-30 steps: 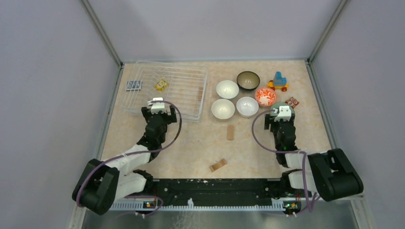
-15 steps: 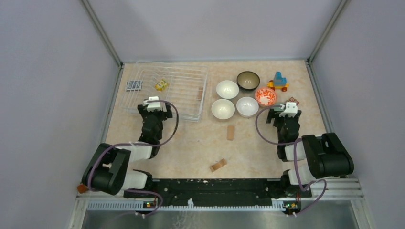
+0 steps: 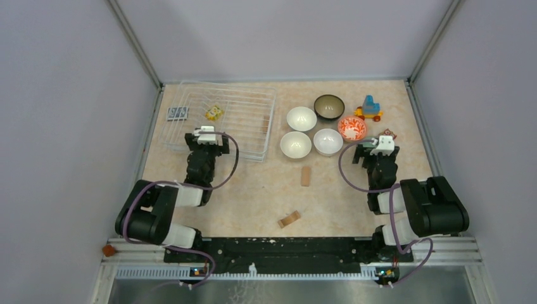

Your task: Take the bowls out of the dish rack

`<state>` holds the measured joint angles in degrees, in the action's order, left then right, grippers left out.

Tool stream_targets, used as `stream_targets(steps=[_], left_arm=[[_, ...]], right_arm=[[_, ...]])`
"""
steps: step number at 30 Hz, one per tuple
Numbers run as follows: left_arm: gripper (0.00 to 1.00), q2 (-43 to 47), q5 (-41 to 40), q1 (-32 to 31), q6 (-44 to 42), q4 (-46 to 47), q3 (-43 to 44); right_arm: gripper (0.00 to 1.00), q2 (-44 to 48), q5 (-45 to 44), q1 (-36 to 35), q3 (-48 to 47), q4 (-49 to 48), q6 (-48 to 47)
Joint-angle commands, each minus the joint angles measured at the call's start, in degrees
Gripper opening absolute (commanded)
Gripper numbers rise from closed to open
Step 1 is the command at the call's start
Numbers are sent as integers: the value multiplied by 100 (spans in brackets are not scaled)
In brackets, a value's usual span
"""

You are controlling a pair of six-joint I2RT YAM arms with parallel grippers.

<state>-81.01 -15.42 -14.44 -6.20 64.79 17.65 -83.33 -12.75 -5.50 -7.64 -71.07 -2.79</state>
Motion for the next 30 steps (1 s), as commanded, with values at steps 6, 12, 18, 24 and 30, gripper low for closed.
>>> stream_targets(steps=[6,12,18,24,30], left_arm=[[99,-836,837,787,110,627,-373],[99,-940,1283,1004,166,354,-205],[99,-901,962,1000,294,296,-209],[99,-899,962,1002,286,295,-209],[99,-902,987,995,253,261,-193]], right_arm=[[90,-28,81,45,-133,-233,76],[90,-29,80,42,-133,-241,78],[91,-31,80,40,-133,-232,78],[91,-26,80,42,-131,-233,73],[91,-26,79,41,-128,-246,77]])
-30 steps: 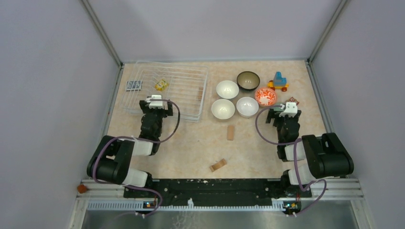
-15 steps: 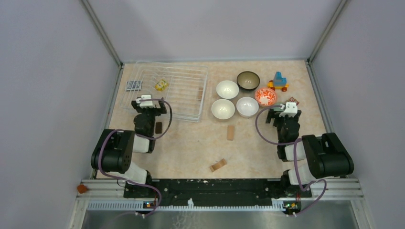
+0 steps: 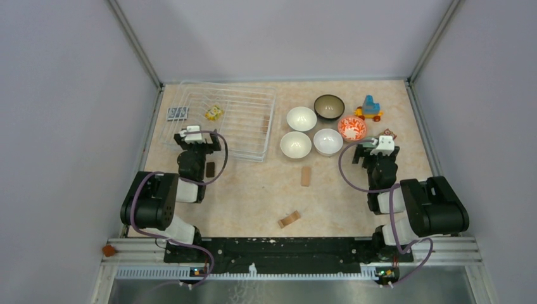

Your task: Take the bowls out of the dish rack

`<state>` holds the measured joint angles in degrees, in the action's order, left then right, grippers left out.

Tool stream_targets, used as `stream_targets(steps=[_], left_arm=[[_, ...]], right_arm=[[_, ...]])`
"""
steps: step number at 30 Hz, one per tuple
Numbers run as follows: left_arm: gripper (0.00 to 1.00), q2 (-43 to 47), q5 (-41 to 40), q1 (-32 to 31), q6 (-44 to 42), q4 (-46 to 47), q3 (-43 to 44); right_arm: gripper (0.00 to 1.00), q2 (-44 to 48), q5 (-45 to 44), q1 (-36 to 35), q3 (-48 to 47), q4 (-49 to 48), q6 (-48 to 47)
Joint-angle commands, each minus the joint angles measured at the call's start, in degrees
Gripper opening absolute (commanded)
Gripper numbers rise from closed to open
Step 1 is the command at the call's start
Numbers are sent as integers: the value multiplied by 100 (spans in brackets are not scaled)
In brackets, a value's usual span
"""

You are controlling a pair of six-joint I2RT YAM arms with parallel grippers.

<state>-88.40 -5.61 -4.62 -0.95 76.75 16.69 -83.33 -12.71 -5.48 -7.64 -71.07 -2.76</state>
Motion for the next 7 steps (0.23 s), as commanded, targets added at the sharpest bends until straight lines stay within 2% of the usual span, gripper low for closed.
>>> stream_targets(steps=[1,7], left_arm=[[99,-156,7,12,-267,-948,-89],[99,-162,5,16,-261,-969,-77]], right_arm=[[91,-32,76,38,-128,-234,80],[91,-26,75,38,-133,-240,81]])
